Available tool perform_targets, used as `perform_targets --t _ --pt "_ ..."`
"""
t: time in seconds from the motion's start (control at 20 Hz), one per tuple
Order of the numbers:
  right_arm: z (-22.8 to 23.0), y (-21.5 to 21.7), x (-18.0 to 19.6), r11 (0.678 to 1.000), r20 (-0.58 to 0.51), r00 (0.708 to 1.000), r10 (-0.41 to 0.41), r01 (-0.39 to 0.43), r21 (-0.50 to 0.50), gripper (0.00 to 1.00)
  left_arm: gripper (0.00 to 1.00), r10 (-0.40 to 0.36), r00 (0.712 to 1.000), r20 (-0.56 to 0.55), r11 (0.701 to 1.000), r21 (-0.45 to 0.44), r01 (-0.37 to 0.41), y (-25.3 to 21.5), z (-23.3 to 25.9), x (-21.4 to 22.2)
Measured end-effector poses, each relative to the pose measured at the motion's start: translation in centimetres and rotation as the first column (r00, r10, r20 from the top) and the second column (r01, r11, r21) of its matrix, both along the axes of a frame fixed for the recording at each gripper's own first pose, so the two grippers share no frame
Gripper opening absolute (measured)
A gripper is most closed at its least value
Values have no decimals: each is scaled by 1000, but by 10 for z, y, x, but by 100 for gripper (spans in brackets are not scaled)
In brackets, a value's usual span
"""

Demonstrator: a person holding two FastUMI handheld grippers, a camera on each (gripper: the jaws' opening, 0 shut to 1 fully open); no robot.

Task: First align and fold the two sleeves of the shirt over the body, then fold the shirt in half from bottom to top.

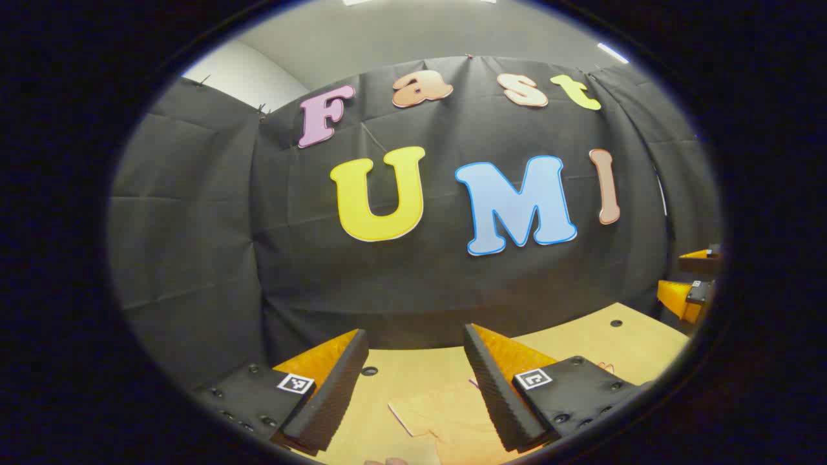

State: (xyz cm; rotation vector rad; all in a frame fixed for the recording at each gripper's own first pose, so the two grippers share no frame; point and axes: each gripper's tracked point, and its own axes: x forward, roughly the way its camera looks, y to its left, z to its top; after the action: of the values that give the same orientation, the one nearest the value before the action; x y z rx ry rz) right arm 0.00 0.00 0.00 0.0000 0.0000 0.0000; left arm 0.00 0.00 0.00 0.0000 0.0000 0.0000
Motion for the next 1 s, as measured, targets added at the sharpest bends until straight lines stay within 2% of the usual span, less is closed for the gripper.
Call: perform_targets --t 0.5,1.0 --pt "-8 -14 -19 1000 -20 1000 6 -5 14 96 98 -41 999 -32 999 -26 41 -28 -7 -3" --pt "-23 -11 -26 999 -44 998 37 -37 0 96 98 -8 999 -43 1000 -11 8 -26 -8 -19"
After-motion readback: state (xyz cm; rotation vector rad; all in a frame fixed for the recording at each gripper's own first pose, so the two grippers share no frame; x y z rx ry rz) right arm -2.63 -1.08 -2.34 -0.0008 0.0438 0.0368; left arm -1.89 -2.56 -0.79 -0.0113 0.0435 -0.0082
